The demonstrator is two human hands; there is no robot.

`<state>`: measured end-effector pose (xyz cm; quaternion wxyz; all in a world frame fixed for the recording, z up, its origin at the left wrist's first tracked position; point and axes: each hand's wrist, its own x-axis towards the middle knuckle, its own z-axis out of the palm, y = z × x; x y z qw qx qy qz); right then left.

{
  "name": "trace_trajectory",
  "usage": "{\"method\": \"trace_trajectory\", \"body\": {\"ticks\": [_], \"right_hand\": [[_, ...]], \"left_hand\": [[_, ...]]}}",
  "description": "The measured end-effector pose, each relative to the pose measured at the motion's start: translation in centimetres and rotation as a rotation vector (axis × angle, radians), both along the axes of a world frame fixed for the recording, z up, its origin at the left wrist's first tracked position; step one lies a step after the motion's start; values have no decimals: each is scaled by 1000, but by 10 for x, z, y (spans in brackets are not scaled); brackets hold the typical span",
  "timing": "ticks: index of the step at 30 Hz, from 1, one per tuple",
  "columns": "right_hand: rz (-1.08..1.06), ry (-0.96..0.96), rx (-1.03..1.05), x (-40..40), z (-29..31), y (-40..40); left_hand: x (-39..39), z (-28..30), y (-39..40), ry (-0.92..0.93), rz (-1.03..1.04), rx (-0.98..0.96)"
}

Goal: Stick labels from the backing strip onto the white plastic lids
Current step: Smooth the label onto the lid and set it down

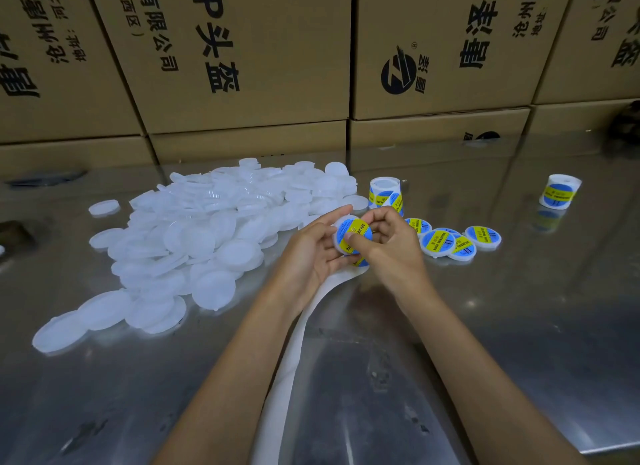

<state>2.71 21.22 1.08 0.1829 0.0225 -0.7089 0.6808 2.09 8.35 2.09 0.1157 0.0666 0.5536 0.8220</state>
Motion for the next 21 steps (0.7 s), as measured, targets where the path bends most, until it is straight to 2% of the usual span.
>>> {"method": "trace_trajectory", "body": {"ticks": [7, 11, 15, 21], "right_hand": [[-84, 82, 182, 0, -5, -1], [-161, 154, 242, -2, -8, 3], [-165, 110, 374, -2, -14, 1], [-323, 127, 656, -1, -15, 6]], "left_hand": [[0, 0, 1, 13, 3, -13], [-2, -1, -4, -27, 11, 121], [-3, -2, -5, -71, -33, 243], [-2, -1, -5, -57, -34, 192]]}}
